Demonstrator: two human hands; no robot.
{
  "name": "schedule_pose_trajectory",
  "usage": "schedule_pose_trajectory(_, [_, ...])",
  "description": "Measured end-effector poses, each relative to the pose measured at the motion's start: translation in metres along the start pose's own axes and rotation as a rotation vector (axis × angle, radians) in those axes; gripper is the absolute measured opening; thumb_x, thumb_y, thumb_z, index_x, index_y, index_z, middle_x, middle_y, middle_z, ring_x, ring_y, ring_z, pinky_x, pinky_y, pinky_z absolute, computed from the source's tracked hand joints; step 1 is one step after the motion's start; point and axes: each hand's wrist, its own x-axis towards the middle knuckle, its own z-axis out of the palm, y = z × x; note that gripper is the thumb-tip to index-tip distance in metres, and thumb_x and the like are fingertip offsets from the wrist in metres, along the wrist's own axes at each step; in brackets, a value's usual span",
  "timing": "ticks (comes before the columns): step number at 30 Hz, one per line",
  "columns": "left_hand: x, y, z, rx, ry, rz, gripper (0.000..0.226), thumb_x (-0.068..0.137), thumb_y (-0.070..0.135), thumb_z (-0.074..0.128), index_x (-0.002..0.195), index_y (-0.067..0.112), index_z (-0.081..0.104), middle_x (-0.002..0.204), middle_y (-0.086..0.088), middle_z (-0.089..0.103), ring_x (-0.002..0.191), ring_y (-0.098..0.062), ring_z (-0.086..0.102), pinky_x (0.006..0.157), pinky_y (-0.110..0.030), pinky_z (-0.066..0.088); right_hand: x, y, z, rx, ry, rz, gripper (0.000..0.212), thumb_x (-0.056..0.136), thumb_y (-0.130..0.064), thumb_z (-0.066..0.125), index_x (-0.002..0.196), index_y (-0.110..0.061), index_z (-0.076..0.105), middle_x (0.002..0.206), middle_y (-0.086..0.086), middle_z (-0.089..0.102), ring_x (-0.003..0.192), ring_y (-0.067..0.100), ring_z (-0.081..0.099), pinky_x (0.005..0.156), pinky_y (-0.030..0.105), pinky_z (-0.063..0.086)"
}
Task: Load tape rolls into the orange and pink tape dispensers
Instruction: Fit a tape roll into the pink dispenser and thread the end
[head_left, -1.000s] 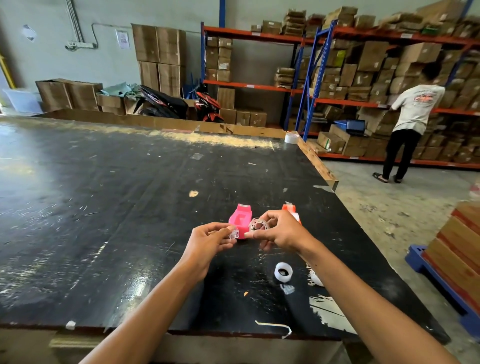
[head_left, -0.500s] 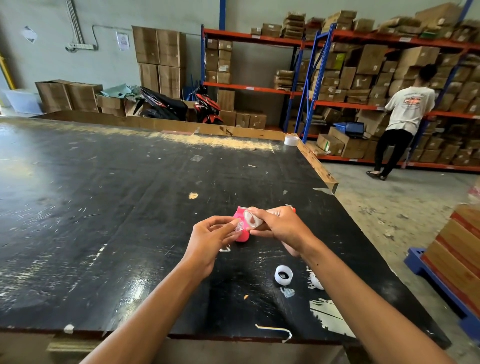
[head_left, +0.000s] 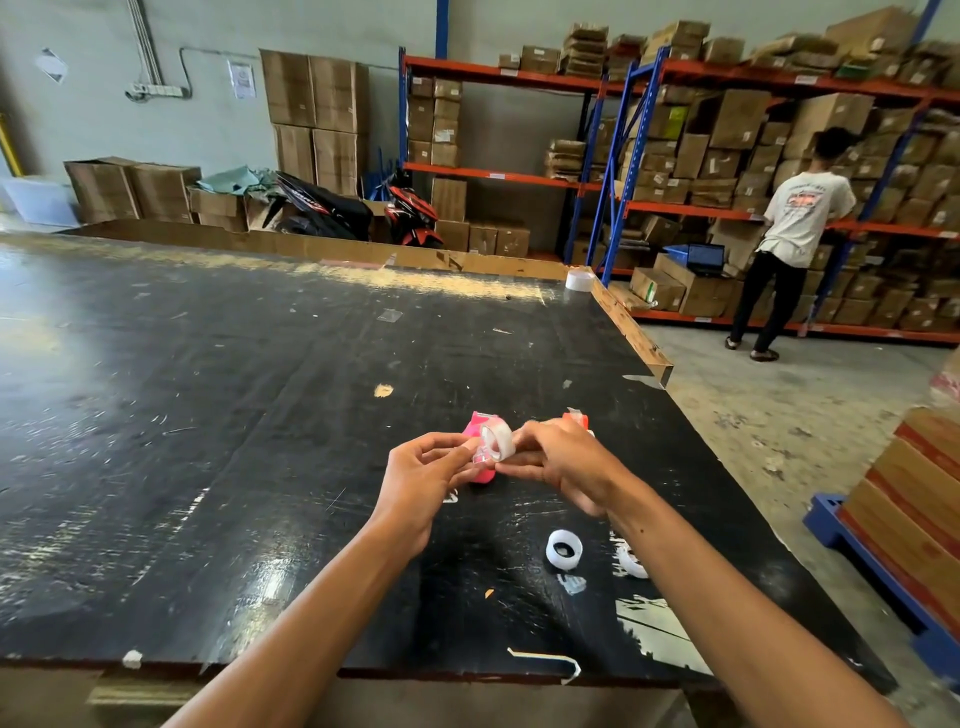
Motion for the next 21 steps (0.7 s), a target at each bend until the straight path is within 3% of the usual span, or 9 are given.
schedule_pose_trajectory(3, [0.001,-0.001,0.001,-0.003,-0.001,0.005,0.010,0.084,0.002,0.070,0.092,-0.002,0.070,0.077,-0.014,0.076,0.067,-0.020,0.075,0.061,-0.019,0.058,0.002,0.006,-0.004,-0.102,-0.031,-0.051,0.022,0.094,-0.007,0.055,0.097,0.008,0.071,0.106,0.025,0.071,0.102,0.027,0.070,0.089,0.028,0.057])
schedule_pose_trajectory(7, [0.000,0.001,0.003,-0.008,0.001,0.036,0.011,0.082,0.004,0.072,0.091,-0.002,0.071,0.080,-0.016,0.076,0.071,-0.022,0.075,0.064,-0.021,0.059,0.002,0.010,-0.006,-0.138,-0.027,-0.152,0.020,0.090,-0.007,0.061,0.103,0.006,0.069,0.095,0.017,0.073,0.084,0.017,0.073,0.076,0.021,0.059])
schedule_pose_trajectory(11, [-0.002,0.002,0.007,-0.015,0.013,0.109,0.006,0.082,0.002,0.072,0.088,0.001,0.072,0.078,-0.014,0.076,0.074,-0.020,0.074,0.070,-0.023,0.060,0.004,0.010,-0.005,-0.138,0.056,-0.245,0.030,0.086,-0.005,0.067,0.111,0.009,0.062,0.100,0.028,0.069,0.075,0.017,0.072,0.065,0.021,0.059])
schedule_pose_trajectory(16, [-0.003,0.000,0.011,0.054,0.029,0.208,0.004,0.081,0.004,0.074,0.085,0.005,0.074,0.072,-0.007,0.077,0.071,-0.017,0.074,0.072,-0.024,0.059,0.000,0.006,-0.006,-0.104,0.043,-0.277,0.038,0.082,0.000,0.069,0.119,0.007,0.060,0.109,0.030,0.068,0.078,0.022,0.070,0.065,0.019,0.057])
schedule_pose_trajectory(21, [-0.002,-0.004,0.014,0.083,0.032,0.239,0.007,0.081,0.007,0.075,0.087,0.009,0.078,0.081,-0.006,0.079,0.079,-0.014,0.074,0.076,-0.022,0.056,-0.002,0.006,-0.009,-0.137,0.024,-0.300,0.035,0.082,-0.002,0.070,0.116,0.003,0.065,0.110,0.028,0.069,0.086,0.024,0.070,0.069,0.018,0.057])
